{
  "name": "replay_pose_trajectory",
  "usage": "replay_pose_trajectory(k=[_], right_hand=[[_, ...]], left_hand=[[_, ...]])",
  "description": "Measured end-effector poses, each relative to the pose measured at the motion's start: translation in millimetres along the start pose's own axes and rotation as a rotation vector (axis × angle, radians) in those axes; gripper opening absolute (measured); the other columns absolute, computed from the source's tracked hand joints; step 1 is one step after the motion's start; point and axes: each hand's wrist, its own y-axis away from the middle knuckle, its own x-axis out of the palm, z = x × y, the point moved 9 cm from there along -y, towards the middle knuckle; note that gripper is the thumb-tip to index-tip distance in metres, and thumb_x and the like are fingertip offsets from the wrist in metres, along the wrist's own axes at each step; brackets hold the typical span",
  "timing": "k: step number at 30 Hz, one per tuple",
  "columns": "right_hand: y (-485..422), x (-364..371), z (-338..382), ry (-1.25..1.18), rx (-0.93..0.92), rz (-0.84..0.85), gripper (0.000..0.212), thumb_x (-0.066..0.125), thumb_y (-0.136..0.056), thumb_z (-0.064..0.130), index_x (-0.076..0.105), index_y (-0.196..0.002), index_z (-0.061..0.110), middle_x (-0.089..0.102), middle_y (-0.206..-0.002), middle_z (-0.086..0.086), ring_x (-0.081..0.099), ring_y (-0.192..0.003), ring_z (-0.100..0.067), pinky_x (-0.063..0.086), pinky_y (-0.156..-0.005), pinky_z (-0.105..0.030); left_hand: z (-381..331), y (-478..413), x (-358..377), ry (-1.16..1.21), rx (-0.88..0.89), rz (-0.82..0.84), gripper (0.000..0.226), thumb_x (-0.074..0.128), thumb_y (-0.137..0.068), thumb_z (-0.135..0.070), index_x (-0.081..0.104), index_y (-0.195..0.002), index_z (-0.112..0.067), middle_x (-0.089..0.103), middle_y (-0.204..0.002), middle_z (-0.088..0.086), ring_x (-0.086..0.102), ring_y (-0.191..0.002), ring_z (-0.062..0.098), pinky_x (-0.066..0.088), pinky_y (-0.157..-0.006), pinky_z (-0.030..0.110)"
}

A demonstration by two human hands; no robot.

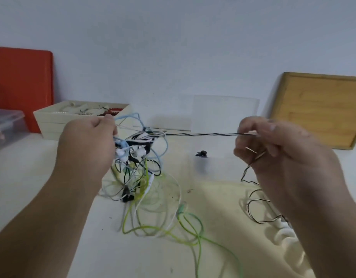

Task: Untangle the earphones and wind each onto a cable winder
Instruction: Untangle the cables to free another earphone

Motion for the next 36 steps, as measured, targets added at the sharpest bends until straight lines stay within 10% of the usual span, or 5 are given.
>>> replay_pose_trajectory(k=[11, 18, 27, 31, 36], right_hand=[[-1, -12, -24, -0.01, 0.203, -0.087, 0.015, 0.055, -0.075, 0.007, 0.064, -0.065, 0.0, 0.07, -0.068, -0.018, 0.067, -0.058, -0.028, 0.057, -0.055, -0.029], [-2, -7, -12, -0.215, 0.171, -0.053, 0.02, 0.054, -0.075, 0.019, 0.046, -0.061, 0.008, 0.07, -0.074, -0.012, 0.069, -0.067, -0.027, 0.057, -0.063, -0.03], [-3, -40, 0, -0.557, 0.094, -0.275, 0.04, 0.052, -0.088, 0.014, 0.037, -0.05, 0.019, 0.044, -0.047, 0.005, 0.054, -0.054, -0.011, 0.041, -0.054, -0.019], [-2, -79, -9, 0.341, 0.266, -0.467, 0.026, 0.057, -0.087, 0.005, 0.058, -0.061, 0.005, 0.06, -0.048, -0.006, 0.051, -0.045, -0.019, 0.041, -0.045, -0.022], [-2, -60, -26, 1.559, 0.357, -0.085, 0.005, 0.073, -0.078, 0.023, 0.069, -0.077, 0.021, 0.07, -0.068, 0.009, 0.065, -0.068, -0.013, 0.048, -0.064, -0.028]], left_hand=[[-24, 7, 18, -0.327, 0.418, 0.226, 0.028, 0.08, -0.078, -0.024, 0.07, -0.102, -0.032, 0.066, -0.097, -0.011, 0.061, -0.088, 0.008, 0.046, -0.081, 0.029], [-18, 57, 78, -0.348, 0.512, 0.75, 0.021, 0.076, -0.079, -0.051, 0.072, -0.098, -0.043, 0.066, -0.095, -0.033, 0.061, -0.092, -0.012, 0.047, -0.081, 0.017], [-22, 44, 69, -0.149, 0.427, 0.645, 0.015, 0.087, -0.071, -0.029, 0.075, -0.071, -0.038, 0.067, -0.065, 0.005, 0.054, -0.051, 0.02, 0.044, -0.055, 0.035], [-25, 40, 63, -0.069, 0.39, 0.618, 0.015, 0.087, -0.072, -0.022, 0.076, -0.07, -0.032, 0.059, -0.058, 0.015, 0.041, -0.04, 0.01, 0.033, -0.043, 0.02], [-25, 49, 70, -0.068, 0.392, 0.678, 0.018, 0.087, -0.071, -0.017, 0.076, -0.069, -0.031, 0.056, -0.049, 0.0, 0.041, -0.043, 0.007, 0.032, -0.044, 0.016]])
